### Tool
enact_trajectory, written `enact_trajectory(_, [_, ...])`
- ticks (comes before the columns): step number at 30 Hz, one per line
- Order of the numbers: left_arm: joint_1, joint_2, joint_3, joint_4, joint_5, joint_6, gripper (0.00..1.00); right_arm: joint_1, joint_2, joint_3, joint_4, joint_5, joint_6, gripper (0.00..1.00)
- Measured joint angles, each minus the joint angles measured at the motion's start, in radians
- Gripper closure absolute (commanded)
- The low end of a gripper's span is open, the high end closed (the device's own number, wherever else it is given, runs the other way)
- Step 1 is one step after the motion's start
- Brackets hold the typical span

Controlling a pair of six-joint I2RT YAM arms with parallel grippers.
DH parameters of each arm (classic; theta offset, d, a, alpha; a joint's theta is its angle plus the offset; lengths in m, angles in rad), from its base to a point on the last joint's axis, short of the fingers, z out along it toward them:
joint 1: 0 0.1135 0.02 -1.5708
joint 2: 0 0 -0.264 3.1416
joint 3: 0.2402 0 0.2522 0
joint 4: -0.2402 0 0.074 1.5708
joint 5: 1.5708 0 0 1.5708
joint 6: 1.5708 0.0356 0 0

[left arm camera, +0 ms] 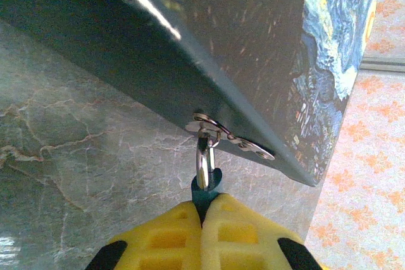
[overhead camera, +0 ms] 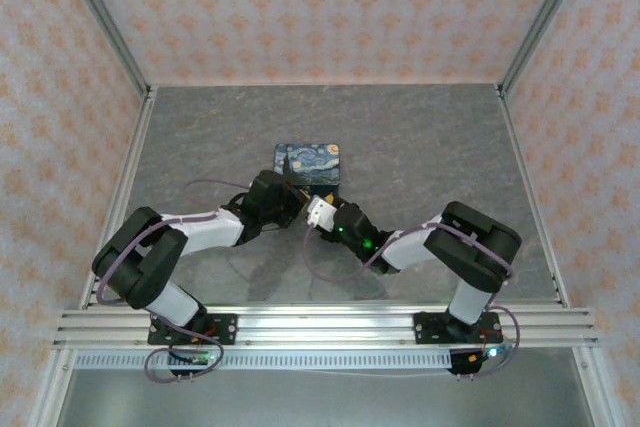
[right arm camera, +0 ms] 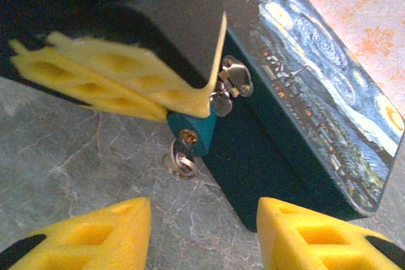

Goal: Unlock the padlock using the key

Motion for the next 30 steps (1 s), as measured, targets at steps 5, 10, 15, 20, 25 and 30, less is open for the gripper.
enact_trajectory(5, [0.000,0.000,0.000,-0.006,0.002,-0.006,0.96,-0.010,0.016,0.003,0.018,-0.024,0.008,0.58])
enact_trajectory(10, [0.000,0.000,0.000,-0.006,0.011,-0.013,0.96,-0.010,0.033,0.013,0.027,-0.044,0.019,0.60])
enact_trajectory(15, [0.000,0.000,0.000,-0.006,0.015,-0.015,0.96,-0.010,0.043,0.021,0.047,-0.054,0.031,0.64])
enact_trajectory(20, [0.000,0.000,0.002,-0.007,0.016,-0.015,0.97,-0.010,0.053,0.035,0.061,-0.061,0.046,0.73])
enact_trajectory(25, [0.000,0.000,0.004,-0.010,0.016,-0.015,0.97,-0.010,0.067,0.038,0.065,-0.064,0.061,0.85])
enact_trajectory(30, [0.000,0.000,0.005,-0.010,0.016,-0.016,0.97,-0.010,0.075,0.039,0.066,-0.064,0.071,0.93])
